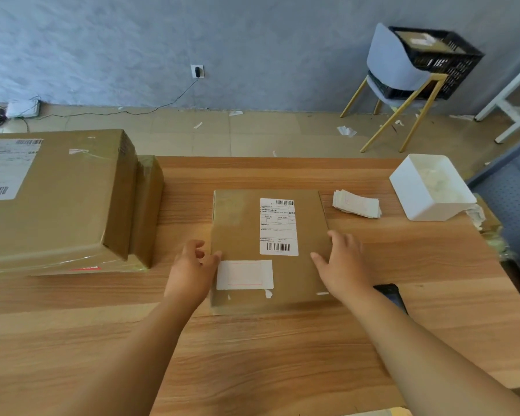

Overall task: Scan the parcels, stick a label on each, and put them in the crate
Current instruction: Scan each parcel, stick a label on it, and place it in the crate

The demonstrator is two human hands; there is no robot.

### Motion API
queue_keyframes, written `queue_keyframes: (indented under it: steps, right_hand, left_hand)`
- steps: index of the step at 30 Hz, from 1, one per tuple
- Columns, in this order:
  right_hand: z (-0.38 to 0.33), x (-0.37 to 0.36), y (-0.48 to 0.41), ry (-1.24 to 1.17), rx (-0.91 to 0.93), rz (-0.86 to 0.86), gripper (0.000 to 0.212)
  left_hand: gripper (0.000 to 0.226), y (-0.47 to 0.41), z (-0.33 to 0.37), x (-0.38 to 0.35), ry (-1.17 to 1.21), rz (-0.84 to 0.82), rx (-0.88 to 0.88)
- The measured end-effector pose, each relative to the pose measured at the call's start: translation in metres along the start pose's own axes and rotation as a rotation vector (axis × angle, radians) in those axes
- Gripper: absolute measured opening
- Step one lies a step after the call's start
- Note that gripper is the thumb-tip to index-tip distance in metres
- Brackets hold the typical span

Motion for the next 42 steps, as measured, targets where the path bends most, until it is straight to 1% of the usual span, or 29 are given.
queue_keyframes:
  steps: [1,2,3,4,5,6,8,10,13,15,17,20,22,24,27,30,33,36,39,42]
  right_hand:
    - [0.005,-0.001,-0.004,-0.031,-0.040,-0.043,0.065]
    - [0.009,-0.002,-0.006,-0.086,-0.084,-0.099,0.071]
    - [0.013,-0.004,-0.009,-0.156,-0.127,-0.157,0.072]
    - [0.016,-0.005,-0.010,-0.233,-0.158,-0.208,0.070]
    - [0.019,-0.007,-0.012,-0.306,-0.171,-0.242,0.062]
    - [0.021,-0.007,-0.012,-0.366,-0.169,-0.253,0.054]
    - [0.028,-0.006,-0.013,-0.454,-0.162,-0.251,0.042]
    - [0.036,-0.002,-0.010,-0.536,-0.173,-0.258,0.037]
    - [0.051,0.006,-0.005,-0.703,-0.186,-0.227,0.029]
    - [0.060,0.014,0.000,-0.836,-0.177,-0.188,0.026]
    - [0.066,0.026,0.005,-0.965,-0.124,-0.147,0.022]
    - [0.066,0.045,0.015,-1.105,-0.008,-0.103,0.029]
    - [0.060,0.058,0.022,-1.134,0.086,-0.067,0.033]
    - [0.049,0.068,0.029,-1.149,0.192,-0.051,0.033]
    - [0.022,0.076,0.043,-1.141,0.348,-0.087,0.034]
    - [-0.020,0.071,0.057,-1.100,0.488,-0.149,0.037]
    - [-0.072,0.054,0.074,-1.050,0.599,-0.240,0.038]
    - [-0.128,0.029,0.095,-0.996,0.676,-0.335,0.037]
    - [-0.187,-0.003,0.119,-0.923,0.726,-0.402,0.038]
    - [-0.249,-0.038,0.150,-0.875,0.753,-0.459,0.037]
  left_hand:
    - [0.055,-0.003,0.000,-0.002,-0.033,-0.022,0.045]
    - [0.056,-0.004,0.000,-0.004,-0.059,-0.055,0.080]
    - [0.051,-0.005,0.000,-0.007,-0.064,-0.092,0.094]
    - [0.040,-0.005,0.001,-0.008,-0.052,-0.126,0.088]
    - [0.034,-0.003,0.003,-0.009,-0.034,-0.146,0.069]
    - [0.033,0.000,0.005,-0.008,-0.024,-0.153,0.051]
    - [0.034,0.009,0.007,-0.008,0.000,-0.147,0.018]
    - [0.033,0.022,0.012,-0.008,0.004,-0.110,-0.029]
    - [0.025,0.050,0.026,-0.009,0.015,-0.033,-0.079]
    - [0.032,0.073,0.037,-0.007,0.053,0.026,-0.114]
    - [0.041,0.098,0.048,-0.002,0.124,0.076,-0.166]
    - [0.046,0.134,0.056,0.009,0.254,0.150,-0.243]
    - [0.047,0.155,0.053,0.018,0.350,0.180,-0.281]
    - [0.047,0.177,0.044,0.030,0.449,0.206,-0.312]
    - [0.045,0.209,0.022,0.052,0.572,0.272,-0.362]
    - [0.042,0.236,-0.011,0.079,0.676,0.352,-0.368]
    - [0.034,0.257,-0.053,0.105,0.733,0.440,-0.315]
    - [0.034,0.272,-0.102,0.133,0.775,0.549,-0.228]
    - [0.032,0.285,-0.155,0.164,0.769,0.646,-0.117]
    - [0.030,0.297,-0.205,0.204,0.749,0.701,-0.034]
Point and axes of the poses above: each hand's wrist, its own y-axis away from the middle knuckle, its own x-axis out of the back of the hand, z = x × y, the point moved 2 cm from there along -y, towards the middle knuckle, and after that the axes turned 7 degrees about x, right-handed, at the moved point
